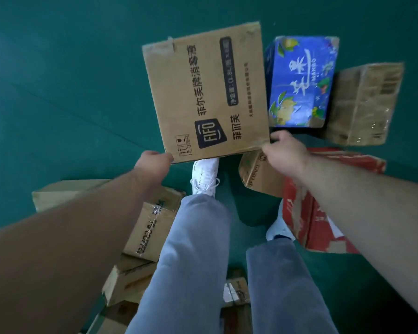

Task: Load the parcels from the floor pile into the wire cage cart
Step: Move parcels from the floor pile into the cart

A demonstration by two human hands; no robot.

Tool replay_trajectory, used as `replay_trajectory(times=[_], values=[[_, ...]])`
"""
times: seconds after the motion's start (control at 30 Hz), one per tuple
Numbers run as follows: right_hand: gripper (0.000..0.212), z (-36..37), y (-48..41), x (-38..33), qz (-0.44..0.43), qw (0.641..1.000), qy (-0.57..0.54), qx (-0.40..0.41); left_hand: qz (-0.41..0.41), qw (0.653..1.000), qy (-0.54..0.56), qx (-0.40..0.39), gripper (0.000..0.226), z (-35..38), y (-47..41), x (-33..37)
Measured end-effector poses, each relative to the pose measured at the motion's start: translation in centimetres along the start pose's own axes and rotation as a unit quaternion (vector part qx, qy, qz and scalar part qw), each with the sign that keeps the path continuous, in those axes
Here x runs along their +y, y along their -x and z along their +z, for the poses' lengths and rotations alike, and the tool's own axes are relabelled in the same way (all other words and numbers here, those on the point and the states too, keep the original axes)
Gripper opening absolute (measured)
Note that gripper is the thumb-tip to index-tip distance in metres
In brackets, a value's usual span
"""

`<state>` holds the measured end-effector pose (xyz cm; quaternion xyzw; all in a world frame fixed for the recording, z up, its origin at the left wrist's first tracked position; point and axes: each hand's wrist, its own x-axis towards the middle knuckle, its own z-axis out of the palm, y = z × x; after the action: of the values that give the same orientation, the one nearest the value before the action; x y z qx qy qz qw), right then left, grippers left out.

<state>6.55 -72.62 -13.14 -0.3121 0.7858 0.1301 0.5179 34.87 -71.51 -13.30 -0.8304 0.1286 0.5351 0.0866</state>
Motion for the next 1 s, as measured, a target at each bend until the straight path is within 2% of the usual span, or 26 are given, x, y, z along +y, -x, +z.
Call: replay_trajectory(times=[0.07,0.13,0.3,0.47,0.67,0.77,1.0], values=[[0.055,0.9,-3.5,-0.4,0.013,0.999,-0.033,0.011,-0.014,1.000,0.024,0.008,0.046,0.8,-3.4,0.2],[0.055,1.7,-6.5,-0.5,0.031,0.996,-0.079,0.012,-0.023,0.997,0.067,-0.004,0.042,1.6,-6.0,0.4],[0.058,3.8,-8.2,-0.7,0.103,0.974,-0.191,-0.066,-0.029,0.984,0.155,-0.087,0.042,2.9,-8.3,-0.3],[0.039,3.8,-3.2,-4.4,0.022,0.974,-0.220,-0.047,-0.026,0.975,0.219,-0.040,0.063,-0.2,-5.8,-1.2],[0.037,-0.5,7.0,-12.6,-0.090,0.978,-0.183,-0.040,-0.062,0.943,0.327,-0.005,0.072,-7.2,3.9,-2.5],[0.051,-3.8,13.2,-15.4,-0.131,0.979,-0.157,-0.023,-0.067,0.937,0.342,-0.020,0.067,-10.8,10.0,-3.0],[0.065,-14.8,28.4,-17.6,-0.185,0.975,-0.111,0.060,0.014,0.927,0.368,-0.066,0.046,-15.1,25.0,-1.0]])
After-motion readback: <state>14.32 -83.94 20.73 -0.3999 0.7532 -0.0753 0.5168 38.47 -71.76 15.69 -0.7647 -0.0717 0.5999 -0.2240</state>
